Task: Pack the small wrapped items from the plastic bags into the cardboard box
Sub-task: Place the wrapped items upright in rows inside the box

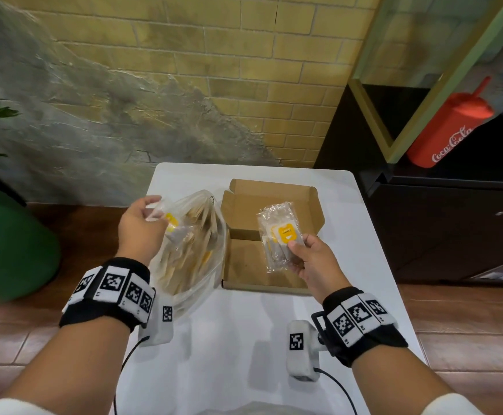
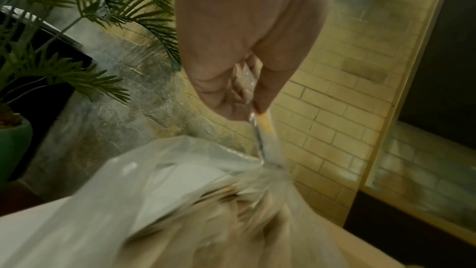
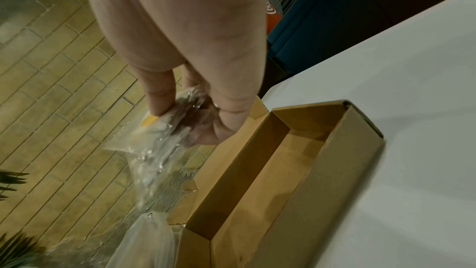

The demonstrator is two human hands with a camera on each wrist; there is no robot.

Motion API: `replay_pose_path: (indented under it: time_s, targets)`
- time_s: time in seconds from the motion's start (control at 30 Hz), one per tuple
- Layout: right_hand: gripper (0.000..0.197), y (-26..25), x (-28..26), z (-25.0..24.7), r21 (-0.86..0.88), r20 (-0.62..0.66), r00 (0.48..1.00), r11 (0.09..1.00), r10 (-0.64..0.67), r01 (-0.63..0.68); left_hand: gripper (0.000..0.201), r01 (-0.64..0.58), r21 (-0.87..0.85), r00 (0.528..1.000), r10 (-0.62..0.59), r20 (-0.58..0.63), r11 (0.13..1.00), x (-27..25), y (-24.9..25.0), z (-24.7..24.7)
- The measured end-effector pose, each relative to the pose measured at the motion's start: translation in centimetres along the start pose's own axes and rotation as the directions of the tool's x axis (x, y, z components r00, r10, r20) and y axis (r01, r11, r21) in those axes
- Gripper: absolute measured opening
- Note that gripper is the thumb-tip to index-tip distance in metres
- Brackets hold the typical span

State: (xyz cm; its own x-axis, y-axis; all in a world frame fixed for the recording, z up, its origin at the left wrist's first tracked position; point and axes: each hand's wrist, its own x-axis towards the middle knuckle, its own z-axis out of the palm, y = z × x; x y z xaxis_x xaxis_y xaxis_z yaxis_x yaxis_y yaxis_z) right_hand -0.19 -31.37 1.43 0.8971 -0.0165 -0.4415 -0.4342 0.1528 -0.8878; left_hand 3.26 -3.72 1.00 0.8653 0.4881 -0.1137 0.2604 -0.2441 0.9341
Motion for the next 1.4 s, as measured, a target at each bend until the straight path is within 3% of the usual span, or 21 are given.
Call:
replay_pose_path:
  time_s: [0.07, 0.13, 0.2, 0.3, 0.43, 0.53, 0.63, 0.77, 0.87, 1.0, 1.1, 1.2, 1.27, 1.4]
  targets:
    - [0.015, 0.0, 0.0, 0.3, 0.003, 0.014, 1.000, 1.000, -0.012, 0.012, 0.066, 0.009, -0.143, 0.998, -0.001, 0.058, 0.990, -0.1, 0.8, 0.0]
    - [0.013, 0.0, 0.1, 0.8, 0.016, 0.030, 0.999, 1.000, -0.026, 0.026, 0.076, 0.035, -0.249, 0.994, -0.007, 0.112, 0.968, -0.5, 1.7, 0.4]
    - [0.011, 0.0, 0.1, 1.3, 0.027, 0.052, 0.998, 0.999, -0.046, 0.045, 0.064, 0.093, -0.364, 0.982, -0.026, 0.185, 0.927, -1.3, 2.7, 1.2]
    - [0.009, -0.2, 0.2, 1.9, 0.069, 0.076, 0.994, 0.995, -0.078, 0.072, 0.018, 0.192, -0.382, 0.940, -0.057, 0.338, 0.904, -2.5, 3.2, 2.9]
    - [0.009, -0.5, 0.1, 2.9, 0.153, 0.089, 0.990, 0.984, -0.110, 0.095, 0.010, 0.279, -0.337, 0.867, -0.086, 0.490, 0.899, -4.6, 3.9, 5.7]
    - [0.011, -0.4, 0.4, 3.2, 0.169, 0.062, 0.991, 0.980, -0.118, 0.106, 0.014, 0.415, -0.358, 0.769, -0.113, 0.629, 0.837, -5.9, 4.4, 7.0]
    - [0.015, -0.2, 0.7, 3.3, 0.217, 0.033, 0.993, 0.971, -0.115, 0.105, 0.011, 0.404, -0.321, 0.707, -0.069, 0.704, 0.857, -6.4, 4.0, 7.7]
    - [0.017, 0.1, 1.1, 2.3, 0.164, -0.012, 0.991, 0.977, -0.135, 0.135, 0.022, 0.336, -0.278, 0.737, -0.067, 0.672, 0.900, -6.3, 3.0, 8.4]
    - [0.019, 0.5, 1.8, 0.9, 0.048, -0.044, 0.984, 0.983, -0.174, 0.176, 0.024, 0.289, -0.266, 0.785, -0.069, 0.616, 0.920, -5.9, 2.9, 8.9]
    - [0.024, 1.5, 3.1, -0.9, -0.196, 0.015, 0.978, 0.959, -0.207, 0.206, 0.022, 0.240, -0.194, 0.836, -0.101, 0.539, 0.951, -6.1, 2.3, 10.5]
    - [0.015, 2.9, 3.8, -1.9, -0.499, 0.042, 0.985, 0.851, -0.167, 0.165, 0.018, 0.266, -0.068, 0.806, -0.183, 0.562, 0.962, -6.6, 1.0, 12.2]
    - [0.013, 4.3, 4.3, -2.7, -0.671, 0.082, 0.992, 0.730, -0.100, 0.129, 0.024, 0.307, 0.088, 0.774, -0.302, 0.557, 0.948, -7.2, -1.0, 14.0]
    - [0.011, 5.0, 4.3, -3.1, -0.713, 0.136, 0.988, 0.686, -0.068, 0.145, 0.033, 0.317, 0.170, 0.766, -0.358, 0.535, 0.933, -7.5, -2.2, 14.7]
    - [0.014, 5.6, 4.5, -4.0, -0.706, 0.148, 0.988, 0.694, -0.052, 0.142, 0.028, 0.306, 0.223, 0.785, -0.378, 0.491, 0.926, -8.2, -2.2, 15.0]
